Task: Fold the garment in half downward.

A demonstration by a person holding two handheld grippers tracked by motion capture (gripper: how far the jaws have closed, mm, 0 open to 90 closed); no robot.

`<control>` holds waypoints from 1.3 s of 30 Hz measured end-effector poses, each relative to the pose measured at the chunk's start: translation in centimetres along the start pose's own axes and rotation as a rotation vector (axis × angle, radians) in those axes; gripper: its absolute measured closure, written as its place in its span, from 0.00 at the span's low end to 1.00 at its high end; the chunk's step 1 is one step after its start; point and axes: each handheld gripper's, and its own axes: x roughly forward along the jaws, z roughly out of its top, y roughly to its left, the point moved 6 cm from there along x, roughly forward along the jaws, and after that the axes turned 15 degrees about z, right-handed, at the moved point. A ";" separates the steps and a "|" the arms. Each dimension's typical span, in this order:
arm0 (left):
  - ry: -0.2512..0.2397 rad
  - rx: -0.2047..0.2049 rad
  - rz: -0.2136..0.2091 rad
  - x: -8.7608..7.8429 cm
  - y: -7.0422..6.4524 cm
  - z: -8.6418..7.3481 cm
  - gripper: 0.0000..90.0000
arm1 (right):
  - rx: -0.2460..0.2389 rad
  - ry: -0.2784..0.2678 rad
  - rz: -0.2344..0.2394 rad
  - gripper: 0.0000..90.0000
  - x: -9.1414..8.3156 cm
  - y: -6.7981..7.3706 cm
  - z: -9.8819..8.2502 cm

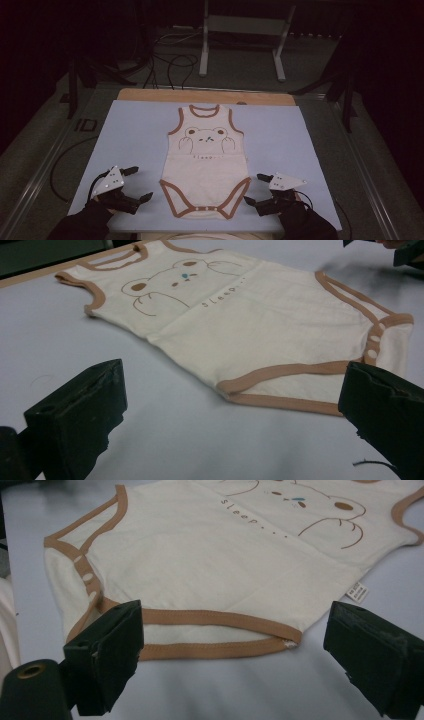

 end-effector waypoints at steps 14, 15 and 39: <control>-0.003 -0.016 -0.012 0.0 0.0 0.2 0.00 | -0.035 -0.011 -0.005 0.10 -0.3 0.3 0.2; -0.002 -0.013 -0.010 0.0 0.0 0.3 0.00 | -0.035 -0.013 -0.001 0.10 -0.3 0.3 0.2; -0.004 -0.026 -0.065 0.1 -0.9 2.3 0.00 | -0.003 -0.056 0.004 0.10 -1.7 1.7 2.6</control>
